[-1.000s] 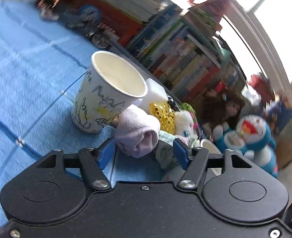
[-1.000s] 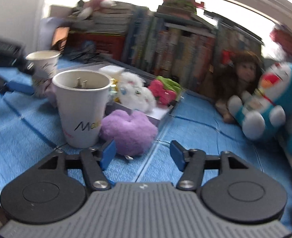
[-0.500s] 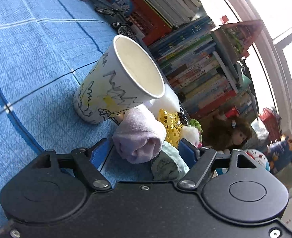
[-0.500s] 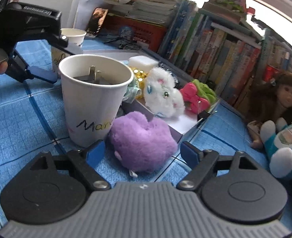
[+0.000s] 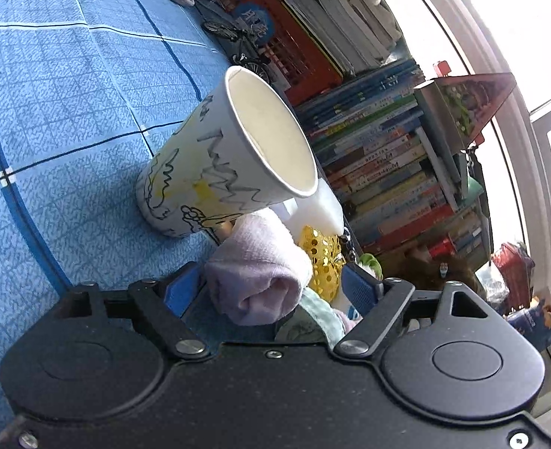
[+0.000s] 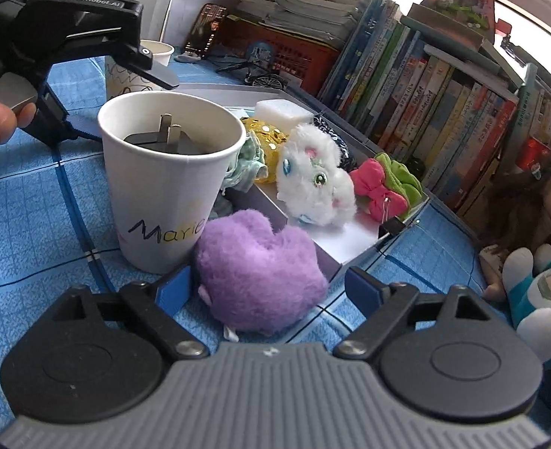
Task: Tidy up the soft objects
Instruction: 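Grasp the lavender cloth with the left tool while the right tool grasps the purple heart plush, then carry the lavender cloth and purple heart plush with both tools over the white box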
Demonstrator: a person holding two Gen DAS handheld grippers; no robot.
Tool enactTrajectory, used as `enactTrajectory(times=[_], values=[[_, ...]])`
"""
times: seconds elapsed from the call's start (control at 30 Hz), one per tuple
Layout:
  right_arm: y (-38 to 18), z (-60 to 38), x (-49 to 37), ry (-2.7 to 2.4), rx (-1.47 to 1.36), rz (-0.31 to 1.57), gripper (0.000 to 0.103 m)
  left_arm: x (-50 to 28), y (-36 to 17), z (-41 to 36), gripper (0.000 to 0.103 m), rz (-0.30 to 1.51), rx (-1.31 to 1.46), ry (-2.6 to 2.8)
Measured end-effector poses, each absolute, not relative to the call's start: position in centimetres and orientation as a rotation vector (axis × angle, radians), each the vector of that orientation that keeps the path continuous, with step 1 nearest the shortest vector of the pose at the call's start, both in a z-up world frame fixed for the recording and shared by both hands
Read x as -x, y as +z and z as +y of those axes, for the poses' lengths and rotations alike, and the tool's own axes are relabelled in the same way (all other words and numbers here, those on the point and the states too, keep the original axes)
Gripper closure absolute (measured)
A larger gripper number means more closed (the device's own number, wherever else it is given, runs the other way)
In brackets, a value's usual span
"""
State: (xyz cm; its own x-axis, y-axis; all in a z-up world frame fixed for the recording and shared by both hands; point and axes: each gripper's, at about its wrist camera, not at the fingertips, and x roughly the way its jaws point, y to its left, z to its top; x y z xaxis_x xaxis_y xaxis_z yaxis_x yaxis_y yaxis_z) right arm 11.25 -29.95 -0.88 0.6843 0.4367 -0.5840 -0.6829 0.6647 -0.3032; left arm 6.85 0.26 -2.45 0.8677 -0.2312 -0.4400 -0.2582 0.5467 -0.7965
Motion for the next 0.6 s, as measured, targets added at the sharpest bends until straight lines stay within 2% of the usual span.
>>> enactTrajectory(times=[0.03,0.13,0.2,0.23,0.27,0.3,0.6], values=[[-0.9,-29.9,-11.3,0.665,0.541,0.5,0.01,-7.0,-2.5,0.2,0.032,0.548,1.003,0.021],[-0.9,-29.8,-11.6,0.672,0.522,0.521,0.011,-7.2,-2.3,-0.4,0.06,0.607,0.916,0.058],[-0.8,-30.0,-11.6,0.687,0.498,0.534,0.018,-7.0,-2.4,-0.6,0.066,0.618,0.882,0.031],[-0.8,-30.2,-11.5,0.685,0.485,0.533,0.018,-6.8,-2.3,-0.7,0.072,0.617,0.87,0.025],[-0.8,-30.3,-11.3,0.68,0.481,0.533,0.028,-6.7,-2.2,-0.7,0.075,0.614,0.854,0.021],[-0.7,-30.4,-11.2,0.674,0.476,0.53,0.032,-6.5,-2.1,-0.8,0.076,0.611,0.837,0.015],[0.1,-31.7,-8.8,0.634,0.428,0.505,0.033,-3.5,-0.7,0.2,0.078,0.619,0.697,-0.038]])
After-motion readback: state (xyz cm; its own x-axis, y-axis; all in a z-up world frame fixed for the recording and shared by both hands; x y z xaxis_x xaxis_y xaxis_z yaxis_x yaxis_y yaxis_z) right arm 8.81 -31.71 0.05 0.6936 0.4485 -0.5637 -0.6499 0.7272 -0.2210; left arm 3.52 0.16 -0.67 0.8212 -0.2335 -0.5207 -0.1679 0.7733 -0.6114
